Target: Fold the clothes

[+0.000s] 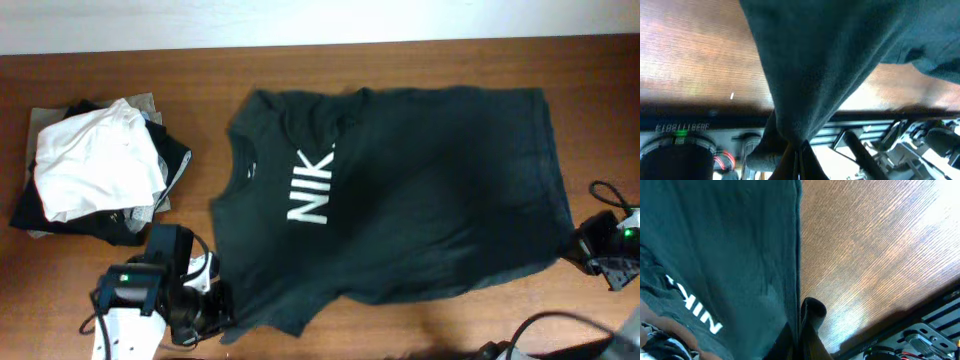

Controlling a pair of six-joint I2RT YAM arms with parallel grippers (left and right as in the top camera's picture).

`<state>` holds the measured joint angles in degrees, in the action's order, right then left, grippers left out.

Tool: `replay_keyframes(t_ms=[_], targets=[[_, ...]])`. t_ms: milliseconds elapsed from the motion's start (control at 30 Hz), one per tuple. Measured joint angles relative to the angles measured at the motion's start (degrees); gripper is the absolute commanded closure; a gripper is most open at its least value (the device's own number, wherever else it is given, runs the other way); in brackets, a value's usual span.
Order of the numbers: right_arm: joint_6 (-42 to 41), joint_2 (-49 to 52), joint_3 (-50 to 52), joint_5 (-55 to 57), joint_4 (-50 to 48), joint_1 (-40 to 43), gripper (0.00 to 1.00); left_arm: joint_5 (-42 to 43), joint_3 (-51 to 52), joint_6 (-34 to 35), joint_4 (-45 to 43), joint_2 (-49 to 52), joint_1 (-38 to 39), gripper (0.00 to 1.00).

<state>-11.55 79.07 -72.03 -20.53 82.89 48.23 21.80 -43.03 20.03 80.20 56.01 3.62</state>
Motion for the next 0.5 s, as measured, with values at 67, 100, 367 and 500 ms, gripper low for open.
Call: replay_keyframes(t_ms=[67, 100, 367, 500], targets=[[-1.75, -2.12, -0.2, -0.07, -3.43, 0.02, 0.96, -1.33, -0.9, 0.81, -1.33, -2.12, 0.02, 0.99], [-2.89, -1.64, -0.17, -0.13, -5.84, 0.0, 0.96, -1.51, -2.23, 0.9, -4.92, -1.6, 0.02, 0.99], [-12.26, 19.23, -0.2, -0.42, -33.33, -10.82, 0.96, 0.48, -9.33, 1.18, -49.94, 22.4, 0.07, 0.99], [-14.01, 23.37, -0.13, -0.42, -41.05, -11.65, 0.96, 1.66, -9.38, 1.2, -64.06, 26.29, 0.17, 1.0]])
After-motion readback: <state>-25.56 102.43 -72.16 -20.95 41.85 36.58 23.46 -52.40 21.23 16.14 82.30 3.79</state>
